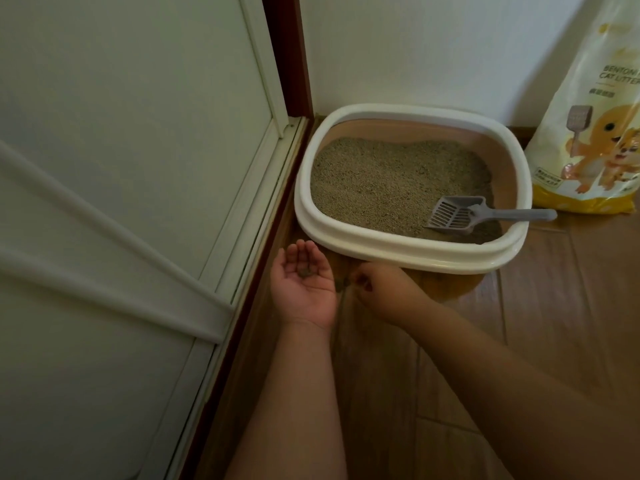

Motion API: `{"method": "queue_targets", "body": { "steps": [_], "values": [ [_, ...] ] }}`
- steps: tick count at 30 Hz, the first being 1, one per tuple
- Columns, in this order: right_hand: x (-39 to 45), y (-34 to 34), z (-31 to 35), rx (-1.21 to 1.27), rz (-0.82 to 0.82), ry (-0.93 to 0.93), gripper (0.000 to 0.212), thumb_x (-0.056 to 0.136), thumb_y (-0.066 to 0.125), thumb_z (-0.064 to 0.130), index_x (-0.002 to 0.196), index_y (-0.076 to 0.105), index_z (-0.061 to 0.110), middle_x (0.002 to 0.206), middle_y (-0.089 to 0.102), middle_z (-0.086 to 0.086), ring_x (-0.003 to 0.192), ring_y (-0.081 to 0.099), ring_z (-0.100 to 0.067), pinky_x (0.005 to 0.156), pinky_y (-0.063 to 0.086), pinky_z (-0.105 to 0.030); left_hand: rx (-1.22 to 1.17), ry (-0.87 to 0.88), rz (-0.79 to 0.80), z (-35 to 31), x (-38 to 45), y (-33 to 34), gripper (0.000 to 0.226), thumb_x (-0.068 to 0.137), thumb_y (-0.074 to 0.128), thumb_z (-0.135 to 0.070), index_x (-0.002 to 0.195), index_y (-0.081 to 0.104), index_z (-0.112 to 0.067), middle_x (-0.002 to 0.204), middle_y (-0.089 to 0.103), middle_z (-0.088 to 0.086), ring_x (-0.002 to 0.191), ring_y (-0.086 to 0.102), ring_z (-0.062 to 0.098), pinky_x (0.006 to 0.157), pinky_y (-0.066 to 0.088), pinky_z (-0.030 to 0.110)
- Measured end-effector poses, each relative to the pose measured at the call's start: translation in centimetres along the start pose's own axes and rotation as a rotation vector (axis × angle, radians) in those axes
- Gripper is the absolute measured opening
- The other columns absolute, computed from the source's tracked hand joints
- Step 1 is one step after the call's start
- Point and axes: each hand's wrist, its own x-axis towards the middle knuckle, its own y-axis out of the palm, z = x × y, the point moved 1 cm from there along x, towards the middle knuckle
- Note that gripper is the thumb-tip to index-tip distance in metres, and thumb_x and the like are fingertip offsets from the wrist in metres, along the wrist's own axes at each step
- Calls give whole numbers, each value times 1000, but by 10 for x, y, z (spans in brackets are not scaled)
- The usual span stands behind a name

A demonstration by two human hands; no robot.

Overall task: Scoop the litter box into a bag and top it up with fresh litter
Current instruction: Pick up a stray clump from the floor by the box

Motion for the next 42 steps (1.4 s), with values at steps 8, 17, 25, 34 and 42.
{"method": "queue_targets", "body": {
  "steps": [8,17,25,34,42],
  "values": [
    [29,57,-9,-246,205,-42,70,94,54,29,158,27,25,167,18,-6,148,29,-35,120,30,-44,-46,67,-51,-10,3,-8,28,102,51,-19,88,72,-6,85,76,8,76,77,21,68,64,30],
    [27,63,-26,-305,-3,-24,34,94,48,12,123,65,20,127,56,-6,117,50,-31,98,43,-34,-29,60,-2,-10,5,-9,37,102,54,-29,86,76,-3,95,76,12,87,77,23,76,64,33],
    [12,25,-18,87,-219,-69,17,87,68,15,103,68,19,102,64,-2,93,63,-19,81,51,-31,59,-47,103,3,3,-6,43,103,51,-36,113,71,1,125,71,20,118,69,32,96,59,39],
    [-6,-39,47,371,-281,-393,21,83,78,20,100,68,25,96,68,6,82,66,-9,76,58,-33,116,-64,131,15,5,-9,47,101,51,-42,126,68,-6,132,68,17,129,62,37,114,41,55],
    [-12,-41,46,175,-193,-635,18,81,81,17,99,78,15,98,72,1,91,66,-10,83,54,-32,64,-106,174,20,3,3,47,103,45,-40,118,70,-2,136,66,18,131,60,32,112,46,45]
  ]
}}
